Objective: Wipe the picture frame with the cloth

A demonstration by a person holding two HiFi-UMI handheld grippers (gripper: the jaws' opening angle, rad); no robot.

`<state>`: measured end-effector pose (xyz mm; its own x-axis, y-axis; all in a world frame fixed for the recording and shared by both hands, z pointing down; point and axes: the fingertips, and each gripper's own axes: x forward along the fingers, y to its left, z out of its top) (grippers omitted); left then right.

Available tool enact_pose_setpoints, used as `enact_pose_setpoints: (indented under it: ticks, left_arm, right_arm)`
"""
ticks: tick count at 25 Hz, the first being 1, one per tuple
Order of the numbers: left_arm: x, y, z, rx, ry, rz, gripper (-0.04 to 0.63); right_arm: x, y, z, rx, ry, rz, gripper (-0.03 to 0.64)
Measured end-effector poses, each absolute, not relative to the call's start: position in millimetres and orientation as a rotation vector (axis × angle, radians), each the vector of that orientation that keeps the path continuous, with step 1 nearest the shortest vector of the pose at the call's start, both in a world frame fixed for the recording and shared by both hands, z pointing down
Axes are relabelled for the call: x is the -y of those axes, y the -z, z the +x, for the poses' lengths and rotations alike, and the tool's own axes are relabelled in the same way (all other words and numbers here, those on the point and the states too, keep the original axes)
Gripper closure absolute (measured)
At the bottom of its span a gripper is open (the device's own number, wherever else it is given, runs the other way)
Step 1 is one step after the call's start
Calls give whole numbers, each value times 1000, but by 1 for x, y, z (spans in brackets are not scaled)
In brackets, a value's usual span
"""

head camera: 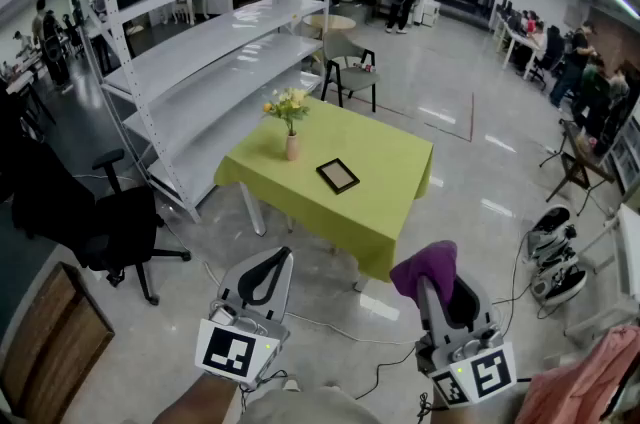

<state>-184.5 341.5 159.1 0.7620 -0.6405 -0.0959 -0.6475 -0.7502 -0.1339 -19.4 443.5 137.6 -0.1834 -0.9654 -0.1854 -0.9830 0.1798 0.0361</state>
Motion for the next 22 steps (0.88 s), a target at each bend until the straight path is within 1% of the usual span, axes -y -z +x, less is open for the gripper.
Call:
enact_pose_setpoints:
  ticks: [10,22]
  left_arm:
    - [-348,-166,-173,-1056,2,-2765,588]
    - [-370,-179,-141,-1082,16,-2780,588]
  right_arm:
    - [-451,-143,1,-2305,-140,-1876,511]
    - [-468,-167,38,-2350,-63,-1824,511]
